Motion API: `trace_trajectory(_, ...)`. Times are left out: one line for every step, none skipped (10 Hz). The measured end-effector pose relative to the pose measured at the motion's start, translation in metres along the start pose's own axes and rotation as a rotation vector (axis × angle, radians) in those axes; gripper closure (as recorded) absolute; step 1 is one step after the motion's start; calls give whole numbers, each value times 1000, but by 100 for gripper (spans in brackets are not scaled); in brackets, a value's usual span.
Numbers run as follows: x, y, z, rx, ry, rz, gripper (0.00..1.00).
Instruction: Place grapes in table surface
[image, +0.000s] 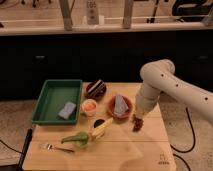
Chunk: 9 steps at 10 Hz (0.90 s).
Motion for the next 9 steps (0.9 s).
trace_trajectory(-1, 0, -2, 2, 1, -3, 100)
trace_trajectory(-1, 2, -2, 3, 2, -2, 99)
trace_trajectory(0, 2, -2, 7, 6, 1, 92)
trace_trajectory(2, 2, -1, 20, 11, 5, 81)
trace_trajectory(5, 2, 2, 29, 20, 15, 71)
trace_trajectory(10, 4, 8, 37, 30, 30, 61)
trace_trajectory(15, 6, 13, 44, 36, 45, 51)
trace_trajectory(21, 8, 20, 47, 39, 60, 40)
trace_trajectory(26, 10, 28, 48, 39, 72, 29)
